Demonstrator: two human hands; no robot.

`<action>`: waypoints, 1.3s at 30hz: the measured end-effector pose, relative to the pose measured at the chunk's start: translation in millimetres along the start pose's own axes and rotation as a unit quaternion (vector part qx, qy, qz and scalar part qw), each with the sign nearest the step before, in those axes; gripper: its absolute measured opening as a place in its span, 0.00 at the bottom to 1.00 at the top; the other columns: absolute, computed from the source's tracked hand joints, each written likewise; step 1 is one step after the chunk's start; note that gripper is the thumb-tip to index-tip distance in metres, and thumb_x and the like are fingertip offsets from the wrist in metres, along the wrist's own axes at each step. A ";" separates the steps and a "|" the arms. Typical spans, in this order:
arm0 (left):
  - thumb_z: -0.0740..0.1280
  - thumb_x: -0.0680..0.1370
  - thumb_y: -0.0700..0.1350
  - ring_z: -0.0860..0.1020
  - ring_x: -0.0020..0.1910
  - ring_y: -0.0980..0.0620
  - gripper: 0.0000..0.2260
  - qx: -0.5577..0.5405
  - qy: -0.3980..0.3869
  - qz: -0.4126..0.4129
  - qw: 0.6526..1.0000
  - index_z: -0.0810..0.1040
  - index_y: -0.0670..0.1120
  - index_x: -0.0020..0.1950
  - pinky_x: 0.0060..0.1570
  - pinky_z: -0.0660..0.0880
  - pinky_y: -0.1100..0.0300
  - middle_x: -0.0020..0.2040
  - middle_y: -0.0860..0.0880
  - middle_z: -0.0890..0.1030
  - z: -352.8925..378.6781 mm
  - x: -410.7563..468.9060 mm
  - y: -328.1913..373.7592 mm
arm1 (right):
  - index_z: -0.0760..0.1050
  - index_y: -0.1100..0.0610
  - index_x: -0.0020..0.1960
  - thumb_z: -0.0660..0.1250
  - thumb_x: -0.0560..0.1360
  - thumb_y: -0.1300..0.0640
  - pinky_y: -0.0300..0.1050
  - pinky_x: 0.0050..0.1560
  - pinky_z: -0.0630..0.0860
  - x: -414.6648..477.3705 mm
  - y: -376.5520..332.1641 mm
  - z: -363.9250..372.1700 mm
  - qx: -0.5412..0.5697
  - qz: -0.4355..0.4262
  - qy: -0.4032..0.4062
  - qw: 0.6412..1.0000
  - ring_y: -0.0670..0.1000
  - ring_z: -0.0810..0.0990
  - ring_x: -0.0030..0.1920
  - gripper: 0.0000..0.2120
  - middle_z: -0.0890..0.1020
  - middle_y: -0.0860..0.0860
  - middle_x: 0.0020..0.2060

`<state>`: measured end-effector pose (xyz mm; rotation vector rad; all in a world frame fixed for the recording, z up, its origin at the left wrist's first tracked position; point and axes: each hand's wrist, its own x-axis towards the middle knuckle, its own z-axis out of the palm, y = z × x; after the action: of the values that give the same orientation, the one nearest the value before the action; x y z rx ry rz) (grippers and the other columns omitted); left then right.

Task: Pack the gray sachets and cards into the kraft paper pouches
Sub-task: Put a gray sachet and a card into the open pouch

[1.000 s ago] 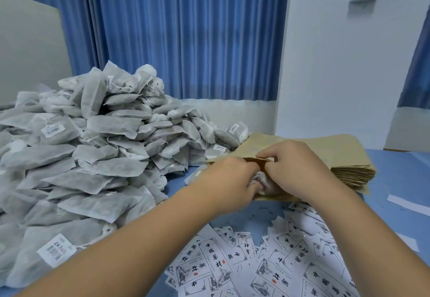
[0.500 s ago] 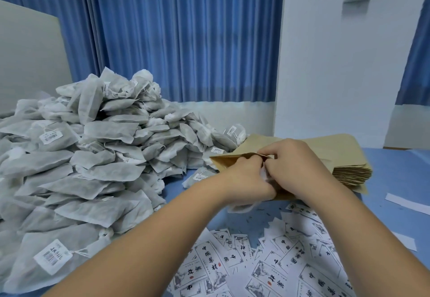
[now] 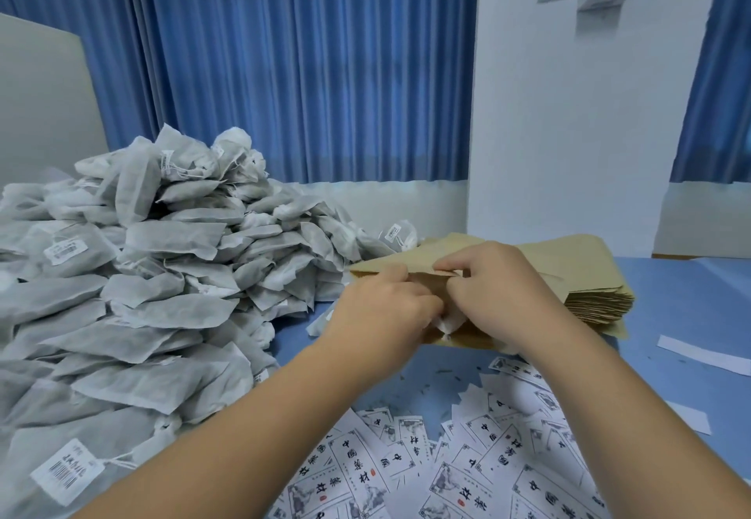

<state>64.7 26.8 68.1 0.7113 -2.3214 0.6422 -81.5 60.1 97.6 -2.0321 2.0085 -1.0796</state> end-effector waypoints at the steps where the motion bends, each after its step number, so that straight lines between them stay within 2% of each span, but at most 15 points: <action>1: 0.79 0.58 0.37 0.76 0.29 0.49 0.11 0.019 -0.009 -0.015 1.000 0.81 0.51 0.30 0.20 0.70 0.63 0.27 0.56 0.78 1.1 0.0 -0.7 | 0.79 0.59 0.41 0.59 0.65 0.63 0.49 0.39 0.77 -0.4 -1.9 1.0 -0.003 -0.003 -0.008 1.000 0.52 0.79 0.37 0.11 0.81 0.53 0.30; 4: 0.78 0.57 0.39 0.75 0.25 0.50 0.10 0.064 -0.039 -0.055 0.996 0.79 0.50 0.29 0.22 0.61 0.67 0.27 0.54 0.76 -3.5 7.6 2.2 | 0.79 0.58 0.40 0.59 0.66 0.63 0.52 0.42 0.78 -0.2 -7.1 3.0 -0.023 -0.021 0.003 1.000 0.57 0.78 0.41 0.10 0.81 0.55 0.34; 7: 0.69 0.70 0.42 0.77 0.35 0.49 0.07 0.106 -0.103 -0.105 0.983 0.72 0.50 0.37 0.31 0.61 0.61 0.38 0.51 0.79 -3.8 14.9 4.5 | 0.78 0.59 0.39 0.60 0.66 0.64 0.50 0.37 0.73 -0.9 -10.3 4.4 -0.018 -0.034 0.011 0.999 0.58 0.75 0.39 0.09 0.78 0.56 0.33; 10: 0.78 0.57 0.41 0.76 0.25 0.49 0.11 0.077 -0.103 -0.082 0.988 0.78 0.47 0.32 0.23 0.61 0.64 0.30 0.50 0.78 -5.6 15.8 7.2 | 0.83 0.51 0.46 0.60 0.70 0.63 0.45 0.40 0.74 -1.0 -9.6 4.0 0.009 -0.029 0.021 0.999 0.53 0.76 0.40 0.15 0.80 0.49 0.37; 13: 0.66 0.75 0.44 0.79 0.47 0.43 0.10 -0.014 -0.115 -0.076 0.990 0.78 0.45 0.55 0.41 0.74 0.53 0.50 0.45 0.78 10.0 9.7 5.7 | 0.83 0.51 0.47 0.60 0.71 0.63 0.45 0.41 0.74 0.1 -5.7 3.4 0.018 -0.027 0.031 0.999 0.50 0.76 0.40 0.15 0.80 0.46 0.36; 14: 0.63 0.77 0.44 0.77 0.49 0.43 0.10 -0.072 -0.123 -0.090 0.986 0.77 0.44 0.56 0.45 0.74 0.51 0.51 0.45 0.77 12.9 7.2 5.0 | 0.83 0.54 0.47 0.60 0.71 0.63 0.47 0.44 0.76 1.1 -4.2 3.9 0.010 -0.027 0.036 0.999 0.52 0.77 0.41 0.14 0.82 0.49 0.37; 16: 0.62 0.78 0.44 0.75 0.48 0.42 0.06 -0.163 -0.110 -0.112 0.974 0.76 0.43 0.50 0.46 0.72 0.51 0.48 0.43 0.77 17.4 5.7 2.7 | 0.82 0.56 0.49 0.60 0.71 0.63 0.49 0.50 0.77 2.4 -2.3 6.0 0.003 -0.023 0.046 0.999 0.54 0.79 0.47 0.13 0.84 0.52 0.44; 20: 0.60 0.78 0.46 0.76 0.46 0.45 0.07 -0.210 -0.175 -0.204 0.940 0.75 0.44 0.46 0.43 0.71 0.57 0.45 0.45 0.80 17.9 9.9 -6.3 | 0.83 0.49 0.54 0.62 0.73 0.63 0.40 0.54 0.72 2.6 -2.1 14.6 0.023 -0.029 0.020 0.999 0.47 0.78 0.56 0.17 0.83 0.45 0.54; 23: 0.60 0.77 0.46 0.75 0.43 0.52 0.05 -0.294 -0.231 -0.236 0.897 0.74 0.51 0.42 0.39 0.70 0.61 0.41 0.52 0.78 13.3 11.8 -8.2 | 0.83 0.52 0.52 0.62 0.72 0.63 0.44 0.56 0.74 3.0 0.4 20.1 0.016 -0.032 0.018 0.999 0.50 0.79 0.55 0.15 0.84 0.47 0.51; 26: 0.63 0.77 0.45 0.74 0.42 0.54 0.05 -0.376 -0.224 -0.203 0.876 0.74 0.54 0.42 0.44 0.73 0.61 0.41 0.54 0.77 4.7 6.3 -7.8 | 0.82 0.53 0.55 0.62 0.72 0.63 0.46 0.55 0.75 4.0 4.1 20.8 0.017 -0.023 0.048 0.998 0.51 0.79 0.52 0.16 0.84 0.46 0.47; 30: 0.63 0.79 0.42 0.77 0.53 0.55 0.12 -0.334 -0.182 -0.131 0.916 0.80 0.51 0.60 0.56 0.72 0.59 0.54 0.54 0.81 -10.9 -4.0 -24.3 | 0.81 0.46 0.58 0.64 0.72 0.62 0.40 0.45 0.71 3.3 4.1 20.9 0.005 -0.033 0.096 0.995 0.46 0.73 0.42 0.19 0.74 0.38 0.33; 33: 0.64 0.79 0.44 0.81 0.50 0.55 0.11 -0.327 -0.166 -0.152 0.918 0.82 0.56 0.55 0.54 0.75 0.61 0.51 0.54 0.84 -31.0 -12.7 -53.2 | 0.82 0.43 0.55 0.64 0.71 0.62 0.37 0.38 0.67 2.3 0.9 22.1 0.013 -0.023 0.105 0.994 0.41 0.71 0.37 0.19 0.71 0.36 0.29; 35: 0.64 0.78 0.46 0.80 0.42 0.62 0.10 -0.283 -0.146 -0.181 0.930 0.82 0.58 0.52 0.44 0.74 0.70 0.44 0.56 0.84 -44.2 -16.3 -81.6 | 0.82 0.38 0.48 0.63 0.71 0.63 0.35 0.33 0.65 7.9 -6.3 21.4 0.028 -0.003 0.099 0.995 0.39 0.71 0.33 0.20 0.71 0.37 0.25; 37: 0.64 0.77 0.46 0.78 0.40 0.63 0.09 -0.209 -0.118 -0.210 0.948 0.83 0.57 0.51 0.40 0.71 0.71 0.42 0.57 0.83 -54.3 -15.1 -114.3 | 0.78 0.34 0.38 0.63 0.70 0.63 0.40 0.32 0.70 20.1 -17.9 20.6 0.027 0.011 0.081 0.996 0.42 0.74 0.34 0.22 0.75 0.39 0.25; 39: 0.64 0.77 0.45 0.76 0.40 0.62 0.10 -0.139 -0.096 -0.240 0.956 0.83 0.56 0.52 0.40 0.69 0.69 0.44 0.59 0.81 -63.1 -12.9 -147.3 | 0.80 0.38 0.36 0.63 0.68 0.64 0.44 0.34 0.74 37.1 -33.8 22.6 0.018 0.018 0.056 0.998 0.48 0.76 0.35 0.19 0.76 0.44 0.27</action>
<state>191.3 -40.1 141.3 1.1865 -2.2183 0.0261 -45.3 21.9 113.6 -1.9517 2.0518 -1.2385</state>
